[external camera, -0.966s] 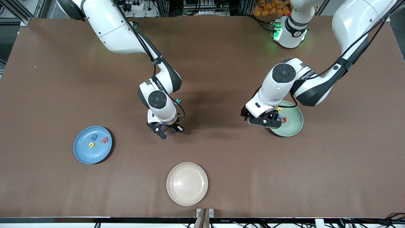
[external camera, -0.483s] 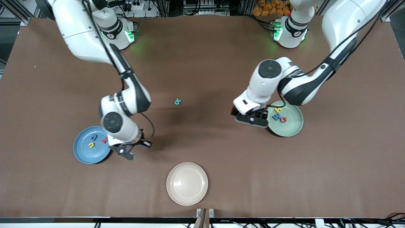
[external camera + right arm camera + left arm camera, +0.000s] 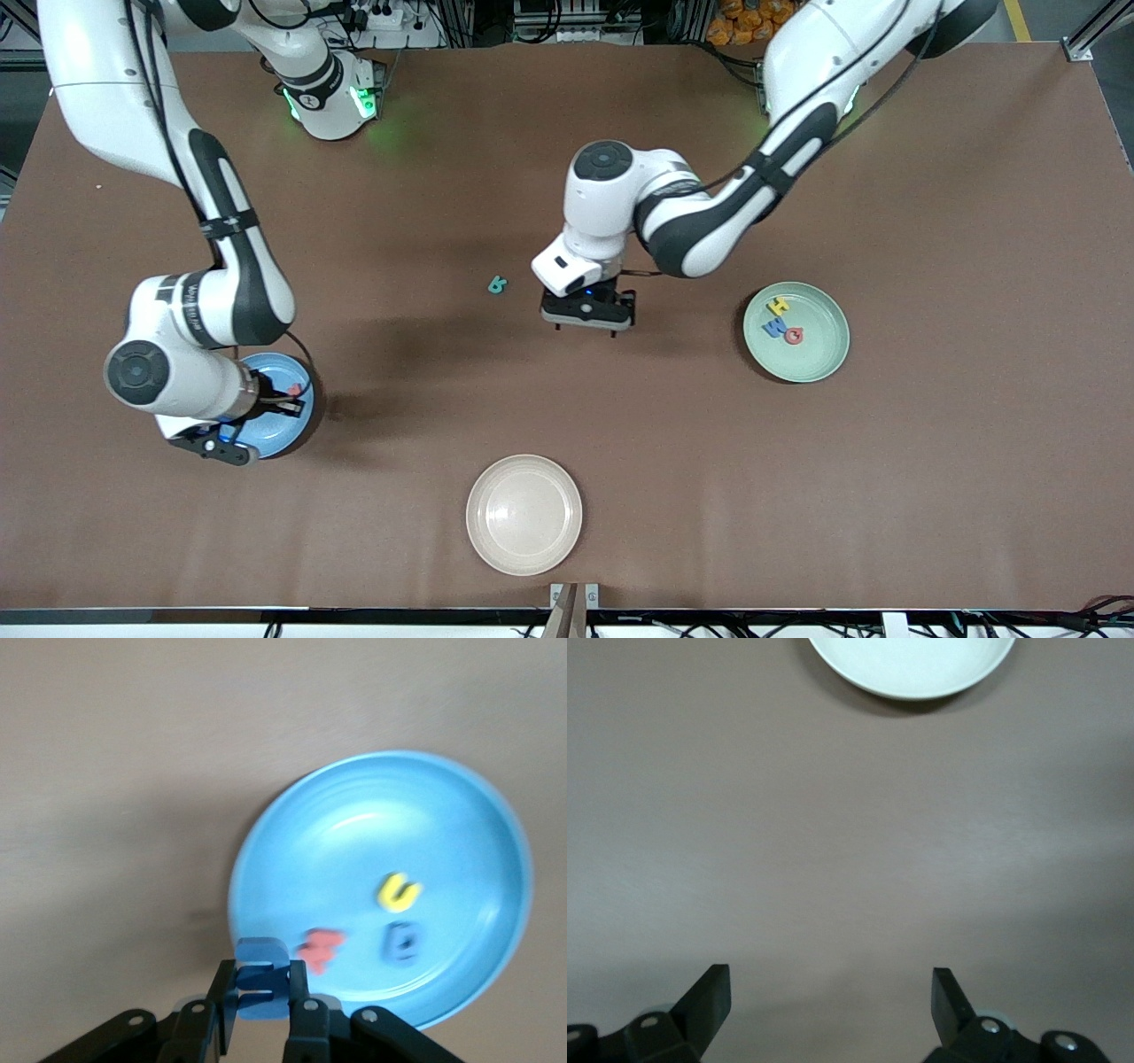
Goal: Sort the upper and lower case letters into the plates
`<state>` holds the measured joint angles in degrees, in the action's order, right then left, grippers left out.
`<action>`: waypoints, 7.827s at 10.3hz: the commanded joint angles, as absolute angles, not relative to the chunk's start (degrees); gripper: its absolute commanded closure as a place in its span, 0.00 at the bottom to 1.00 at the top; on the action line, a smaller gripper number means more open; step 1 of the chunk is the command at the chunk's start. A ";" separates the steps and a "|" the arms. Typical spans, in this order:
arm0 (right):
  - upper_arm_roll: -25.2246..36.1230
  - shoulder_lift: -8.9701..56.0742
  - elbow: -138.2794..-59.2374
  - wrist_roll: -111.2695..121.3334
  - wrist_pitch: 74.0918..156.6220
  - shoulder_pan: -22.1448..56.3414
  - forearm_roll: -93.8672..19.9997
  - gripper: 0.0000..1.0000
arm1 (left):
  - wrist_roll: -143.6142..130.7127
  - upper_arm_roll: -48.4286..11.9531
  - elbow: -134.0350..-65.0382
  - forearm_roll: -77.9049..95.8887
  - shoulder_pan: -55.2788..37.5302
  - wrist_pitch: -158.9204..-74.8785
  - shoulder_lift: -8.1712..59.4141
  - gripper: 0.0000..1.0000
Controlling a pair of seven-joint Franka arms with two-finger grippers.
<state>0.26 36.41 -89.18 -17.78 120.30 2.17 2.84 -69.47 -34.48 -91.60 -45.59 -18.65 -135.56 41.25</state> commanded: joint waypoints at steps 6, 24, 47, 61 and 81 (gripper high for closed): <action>0.44 34.38 -91.65 -13.36 121.29 0.96 6.95 0.00 | -92.12 -18.73 -86.40 -49.55 -42.17 -139.75 45.52 0.00; -0.35 0.80 -104.26 1.93 109.18 2.28 -3.43 0.00 | -86.65 -18.54 -79.98 -58.80 -47.37 -146.69 56.25 0.59; -1.50 4.93 -81.91 1.14 89.83 2.73 0.01 0.00 | -52.19 -30.54 -87.77 -44.74 -14.15 -145.55 50.45 0.83; -1.32 2.81 -81.91 1.32 87.36 0.79 0.53 0.00 | -22.69 -67.96 -118.83 -53.52 57.30 -119.25 47.64 0.74; -1.23 2.37 -82.88 1.14 85.17 0.88 0.09 0.00 | -1.30 -28.32 -78.49 -22.59 18.25 -104.15 32.65 0.00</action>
<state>-0.92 3.20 -82.38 1.51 85.06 1.19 0.61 -7.93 -42.79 -79.38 -32.24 27.37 -105.29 40.19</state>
